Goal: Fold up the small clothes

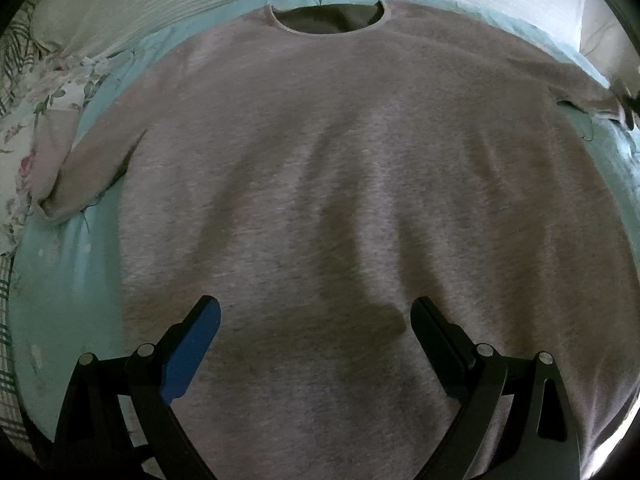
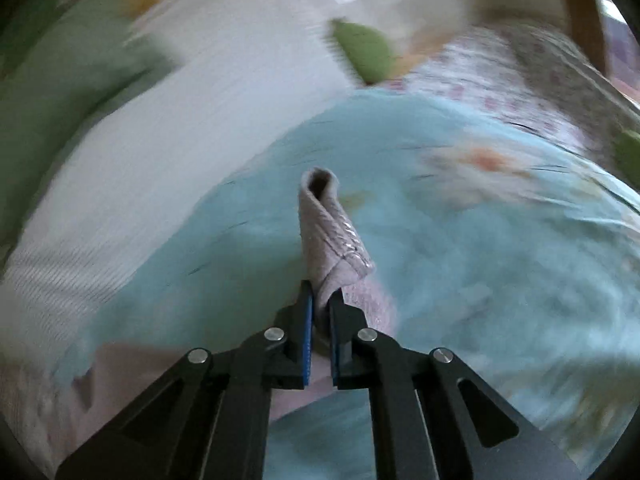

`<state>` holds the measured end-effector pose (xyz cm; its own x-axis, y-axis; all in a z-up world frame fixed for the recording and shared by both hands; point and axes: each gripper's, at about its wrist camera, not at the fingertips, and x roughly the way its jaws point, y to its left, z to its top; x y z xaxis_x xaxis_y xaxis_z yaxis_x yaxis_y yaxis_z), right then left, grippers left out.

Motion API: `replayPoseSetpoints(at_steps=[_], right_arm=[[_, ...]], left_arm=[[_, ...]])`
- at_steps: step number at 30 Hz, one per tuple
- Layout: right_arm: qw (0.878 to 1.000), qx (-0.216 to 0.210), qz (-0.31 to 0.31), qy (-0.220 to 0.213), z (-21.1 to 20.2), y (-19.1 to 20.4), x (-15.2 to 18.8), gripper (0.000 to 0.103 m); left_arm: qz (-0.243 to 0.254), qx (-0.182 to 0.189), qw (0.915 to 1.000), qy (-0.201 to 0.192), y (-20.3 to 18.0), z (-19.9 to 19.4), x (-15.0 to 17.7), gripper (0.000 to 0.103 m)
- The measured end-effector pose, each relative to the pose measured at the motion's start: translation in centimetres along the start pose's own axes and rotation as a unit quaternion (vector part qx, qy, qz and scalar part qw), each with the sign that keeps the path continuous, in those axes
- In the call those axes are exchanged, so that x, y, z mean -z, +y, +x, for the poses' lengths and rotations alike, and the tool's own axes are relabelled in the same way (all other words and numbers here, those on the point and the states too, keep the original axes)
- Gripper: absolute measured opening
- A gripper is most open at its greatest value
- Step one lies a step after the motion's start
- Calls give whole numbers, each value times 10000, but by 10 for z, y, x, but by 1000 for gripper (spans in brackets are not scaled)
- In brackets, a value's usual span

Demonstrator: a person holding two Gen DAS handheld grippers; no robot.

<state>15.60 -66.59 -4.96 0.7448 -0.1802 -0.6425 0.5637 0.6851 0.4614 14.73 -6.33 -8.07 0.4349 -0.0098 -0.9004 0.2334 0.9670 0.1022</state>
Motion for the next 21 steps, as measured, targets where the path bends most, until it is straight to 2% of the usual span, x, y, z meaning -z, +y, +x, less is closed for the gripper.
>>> replayPoseSetpoints(at_steps=[3,5,8,10,15,21], right_arm=[[9964,-743,-297,267,-4,62,24,8],[9890,-1337,-389,500,0,108,46,8],[9702,-2185,-458,941,13,180,84,8],[9576,-2540,-561,1236,26,227,108,8],[9212,-3228,-838,2004,57,336,180,8],[8831,-3562,-1135,2834,79,429,261,8]], left_arm=[[-49,93,9999,-78,2,-4,4,96],[-88,126,9998,-140,6,-6,6,96],[-170,193,9994,-250,16,-12,8,96],[-268,282,9987,-317,25,-17,11,96],[-684,576,9952,-407,53,-25,17,97],[-1123,1103,9867,-416,92,-17,8,97]])
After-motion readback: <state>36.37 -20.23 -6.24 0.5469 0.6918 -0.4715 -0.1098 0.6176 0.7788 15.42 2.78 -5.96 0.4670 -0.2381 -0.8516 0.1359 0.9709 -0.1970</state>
